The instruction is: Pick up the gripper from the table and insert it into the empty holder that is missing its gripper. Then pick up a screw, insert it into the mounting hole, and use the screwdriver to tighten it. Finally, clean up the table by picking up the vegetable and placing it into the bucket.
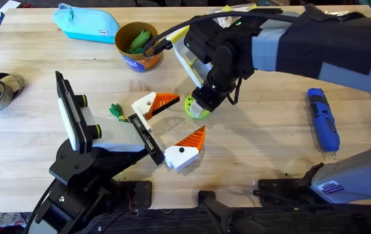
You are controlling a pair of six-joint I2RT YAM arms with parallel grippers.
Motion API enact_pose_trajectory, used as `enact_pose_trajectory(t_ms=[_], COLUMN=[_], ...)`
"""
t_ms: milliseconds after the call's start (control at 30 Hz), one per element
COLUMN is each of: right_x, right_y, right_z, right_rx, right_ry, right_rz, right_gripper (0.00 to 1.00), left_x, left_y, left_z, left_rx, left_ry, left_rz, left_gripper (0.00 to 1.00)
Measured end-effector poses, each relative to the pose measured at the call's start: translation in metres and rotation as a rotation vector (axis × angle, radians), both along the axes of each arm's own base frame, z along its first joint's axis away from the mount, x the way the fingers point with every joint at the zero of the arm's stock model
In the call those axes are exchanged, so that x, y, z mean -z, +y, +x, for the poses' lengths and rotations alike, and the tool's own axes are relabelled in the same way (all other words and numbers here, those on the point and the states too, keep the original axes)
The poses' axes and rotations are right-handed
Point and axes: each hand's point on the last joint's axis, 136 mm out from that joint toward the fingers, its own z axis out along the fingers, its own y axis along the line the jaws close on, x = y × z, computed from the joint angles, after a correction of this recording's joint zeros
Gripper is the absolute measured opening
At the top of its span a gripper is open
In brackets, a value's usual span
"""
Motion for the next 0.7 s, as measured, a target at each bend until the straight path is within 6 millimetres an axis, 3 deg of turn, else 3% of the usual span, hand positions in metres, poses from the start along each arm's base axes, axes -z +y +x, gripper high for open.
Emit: enact_pose_trajectory(t_ms=[367,700], right_x=[0.005,0.004], right_y=[-0.021,-0.010], right_z=[-0.017,-0.002], right_rx=[0.013,0.019], right_ry=[0.089,0.031], right_rz=[-0.077,-0.028], right_gripper=[0.352,0.352], left_x=[-0.001,-0.001], left_y=[0.000,0.000], left_z=[0.000,0.000], left_rx=[-0.002,-0.002], left_ry=[-0.003,-0.003], left_rz=[-0.002,-0.002], left_gripper=[0.993,0.993])
